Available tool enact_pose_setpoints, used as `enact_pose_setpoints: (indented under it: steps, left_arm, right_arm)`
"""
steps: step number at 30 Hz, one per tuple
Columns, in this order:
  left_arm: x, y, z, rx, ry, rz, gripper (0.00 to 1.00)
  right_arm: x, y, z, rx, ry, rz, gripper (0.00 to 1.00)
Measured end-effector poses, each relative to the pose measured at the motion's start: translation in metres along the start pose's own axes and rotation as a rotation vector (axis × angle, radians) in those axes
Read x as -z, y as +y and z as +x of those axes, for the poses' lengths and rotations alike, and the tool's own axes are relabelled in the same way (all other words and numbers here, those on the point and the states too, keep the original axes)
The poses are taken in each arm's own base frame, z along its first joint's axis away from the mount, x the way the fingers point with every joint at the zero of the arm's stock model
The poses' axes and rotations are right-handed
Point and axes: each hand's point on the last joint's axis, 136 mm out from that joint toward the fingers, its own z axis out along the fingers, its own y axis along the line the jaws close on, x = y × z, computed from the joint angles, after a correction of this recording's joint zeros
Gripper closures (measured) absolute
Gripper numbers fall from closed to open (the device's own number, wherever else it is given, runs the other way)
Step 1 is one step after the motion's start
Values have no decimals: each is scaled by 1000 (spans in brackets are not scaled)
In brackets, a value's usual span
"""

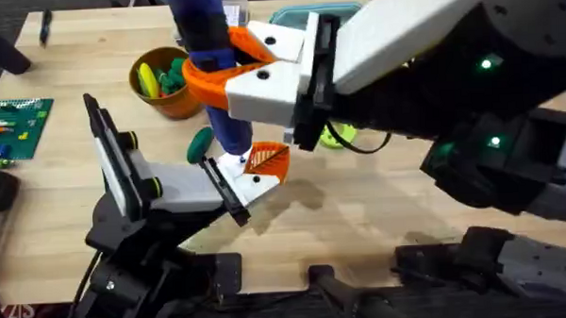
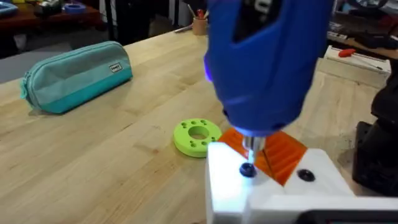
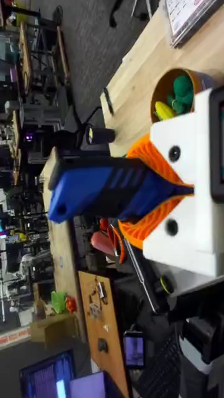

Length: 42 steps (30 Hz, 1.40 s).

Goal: Pick up the gripper from the table and insert it into the empty holder that is missing its gripper. Then pick up a screw, insert it into the mounting hole, and use the screwdriver to tighten it. Finally, clean up the table by picking up the vegetable and placing it into the bucket.

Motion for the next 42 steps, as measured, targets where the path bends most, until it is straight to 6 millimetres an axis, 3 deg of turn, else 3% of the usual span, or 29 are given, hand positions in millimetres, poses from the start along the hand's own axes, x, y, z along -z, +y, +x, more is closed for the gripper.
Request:
enact_pose_setpoints:
  steps: [12, 33, 42]
  left_arm:
    - [0, 0, 0, 4, 1, -1, 990]
    - [0, 1, 0, 9, 0, -4, 990]
    - [0, 1, 0, 8, 0, -3, 991]
  right_arm:
    - [-5, -4, 11, -11, 21, 4, 952]
    - [-5, -4, 10, -9, 20, 2, 952]
    - [4, 4, -11, 13, -28, -4, 952]
